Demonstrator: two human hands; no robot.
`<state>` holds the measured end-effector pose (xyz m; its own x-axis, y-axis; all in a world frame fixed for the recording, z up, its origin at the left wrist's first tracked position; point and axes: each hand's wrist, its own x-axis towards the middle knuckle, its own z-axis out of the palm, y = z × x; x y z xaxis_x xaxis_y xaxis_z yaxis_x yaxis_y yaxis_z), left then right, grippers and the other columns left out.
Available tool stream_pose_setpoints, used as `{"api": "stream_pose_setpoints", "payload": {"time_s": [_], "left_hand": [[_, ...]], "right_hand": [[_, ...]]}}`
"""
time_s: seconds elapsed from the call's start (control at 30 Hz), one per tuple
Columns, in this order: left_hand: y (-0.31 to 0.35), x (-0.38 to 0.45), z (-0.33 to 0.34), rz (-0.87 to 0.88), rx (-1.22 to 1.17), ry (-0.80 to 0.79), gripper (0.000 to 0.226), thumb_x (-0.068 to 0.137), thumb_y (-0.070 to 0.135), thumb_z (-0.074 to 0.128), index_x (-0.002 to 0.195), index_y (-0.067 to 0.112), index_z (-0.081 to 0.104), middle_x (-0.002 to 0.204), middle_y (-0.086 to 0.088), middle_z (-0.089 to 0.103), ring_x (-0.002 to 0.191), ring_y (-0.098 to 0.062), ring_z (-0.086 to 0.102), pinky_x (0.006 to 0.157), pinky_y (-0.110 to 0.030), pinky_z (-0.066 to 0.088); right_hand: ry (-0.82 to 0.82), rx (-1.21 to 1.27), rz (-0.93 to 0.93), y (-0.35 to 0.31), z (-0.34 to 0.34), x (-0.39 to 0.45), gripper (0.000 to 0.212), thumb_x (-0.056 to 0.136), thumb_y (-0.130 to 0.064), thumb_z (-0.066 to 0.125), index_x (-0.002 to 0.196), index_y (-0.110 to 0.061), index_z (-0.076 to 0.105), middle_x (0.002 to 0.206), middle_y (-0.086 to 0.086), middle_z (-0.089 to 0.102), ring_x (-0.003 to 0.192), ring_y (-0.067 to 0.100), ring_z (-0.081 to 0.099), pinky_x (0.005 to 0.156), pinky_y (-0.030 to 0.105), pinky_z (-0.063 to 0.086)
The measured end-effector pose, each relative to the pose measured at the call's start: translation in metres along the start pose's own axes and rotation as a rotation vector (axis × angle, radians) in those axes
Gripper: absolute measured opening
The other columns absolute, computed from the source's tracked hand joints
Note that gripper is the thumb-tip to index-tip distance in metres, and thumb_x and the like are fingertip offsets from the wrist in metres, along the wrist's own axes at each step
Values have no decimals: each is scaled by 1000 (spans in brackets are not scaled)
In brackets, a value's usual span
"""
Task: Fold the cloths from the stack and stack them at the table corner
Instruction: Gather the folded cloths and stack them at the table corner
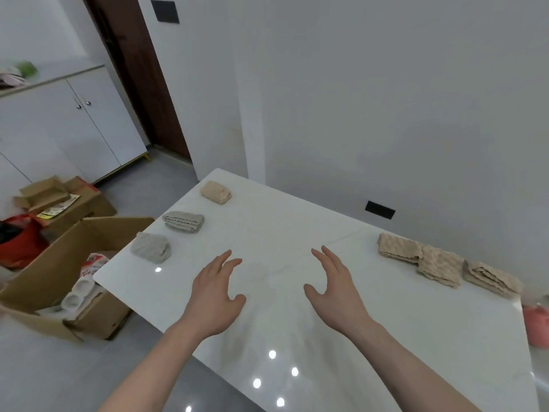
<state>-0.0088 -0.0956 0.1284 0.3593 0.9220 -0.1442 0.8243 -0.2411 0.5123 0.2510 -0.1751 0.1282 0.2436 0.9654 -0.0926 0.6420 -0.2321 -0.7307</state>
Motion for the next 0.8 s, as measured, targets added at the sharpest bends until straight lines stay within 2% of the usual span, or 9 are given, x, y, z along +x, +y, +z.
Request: {"api": "stream_pose_setpoints", "payload": {"time_s": [0.2, 0.33, 0.47, 0.6, 0.8], "left_hand": [[-49, 21, -31, -38, 13, 7, 72, 89, 30, 66, 154, 35, 37, 170, 12, 16, 155, -17, 19, 125, -41, 19], [-104, 61, -56, -68, 11, -23, 72, 89, 31, 66, 154, 36, 37, 170, 12, 17, 154, -19, 22, 124, -43, 22], [-186, 127, -86, -82, 47, -80, 73, 89, 32, 65, 156, 32, 37, 170, 7, 17, 154, -22, 24, 124, -42, 25], [-263, 197, -113, -82, 117, -166, 75, 89, 36, 62, 158, 29, 33, 170, 6, 17, 154, -22, 22, 125, -38, 22], [-325, 266, -122, -42, 182, -270, 77, 87, 40, 57, 159, 32, 30, 171, 7, 14, 156, -19, 18, 127, -38, 18]], "right_hand": [[-35, -7, -16, -29, 38, 27, 72, 94, -26, 62, 157, -40, 29, 166, -24, 13, 152, 4, 14, 110, 17, 21], [-43, -49, -11, -56, 78, 67, 71, 95, -27, 62, 157, -40, 29, 166, -23, 13, 152, 5, 15, 113, 18, 22], [-63, -75, 21, -94, 150, 131, 71, 96, -29, 61, 158, -38, 28, 167, -21, 13, 153, 7, 15, 119, 22, 22], [-129, -64, 118, -135, 234, 208, 71, 96, -28, 60, 159, -35, 29, 169, -15, 15, 153, 13, 18, 118, 28, 28], [-220, -180, 197, -165, 305, 307, 71, 96, -25, 56, 160, -27, 27, 170, -5, 13, 155, 23, 16, 122, 38, 31]]}}
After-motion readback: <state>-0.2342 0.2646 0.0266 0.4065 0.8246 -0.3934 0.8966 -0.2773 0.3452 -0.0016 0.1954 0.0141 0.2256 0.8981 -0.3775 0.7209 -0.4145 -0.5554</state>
